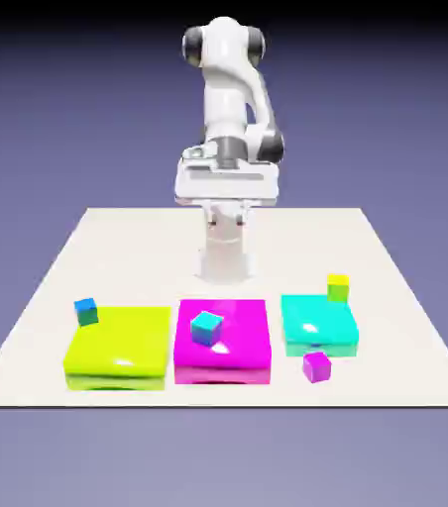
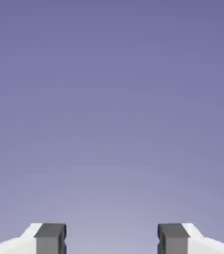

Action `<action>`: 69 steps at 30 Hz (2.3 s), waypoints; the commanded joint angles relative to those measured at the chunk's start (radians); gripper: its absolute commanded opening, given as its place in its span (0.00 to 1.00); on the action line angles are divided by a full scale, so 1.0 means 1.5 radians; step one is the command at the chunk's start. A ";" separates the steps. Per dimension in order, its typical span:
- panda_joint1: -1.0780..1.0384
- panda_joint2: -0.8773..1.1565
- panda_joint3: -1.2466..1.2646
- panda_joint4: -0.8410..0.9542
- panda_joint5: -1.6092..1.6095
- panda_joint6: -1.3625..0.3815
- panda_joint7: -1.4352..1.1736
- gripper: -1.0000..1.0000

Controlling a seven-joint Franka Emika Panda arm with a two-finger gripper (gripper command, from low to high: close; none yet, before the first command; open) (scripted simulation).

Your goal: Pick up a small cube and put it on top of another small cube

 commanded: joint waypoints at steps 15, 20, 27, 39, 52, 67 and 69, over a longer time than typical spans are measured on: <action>0.023 0.362 0.134 0.141 -0.142 -0.079 0.169 0.50; 0.031 0.483 0.178 0.188 -0.189 -0.105 0.225 0.50; 0.088 0.622 0.139 0.240 -0.259 -0.071 0.293 0.50; 0.057 0.516 0.205 0.198 -0.187 -0.135 0.225 0.00; 0.266 0.202 0.224 0.044 0.079 -0.279 -0.071 0.00; 0.347 0.227 0.251 -0.043 0.164 -0.162 -0.177 1.00; 0.349 0.203 0.248 -0.040 0.169 -0.189 -0.181 1.00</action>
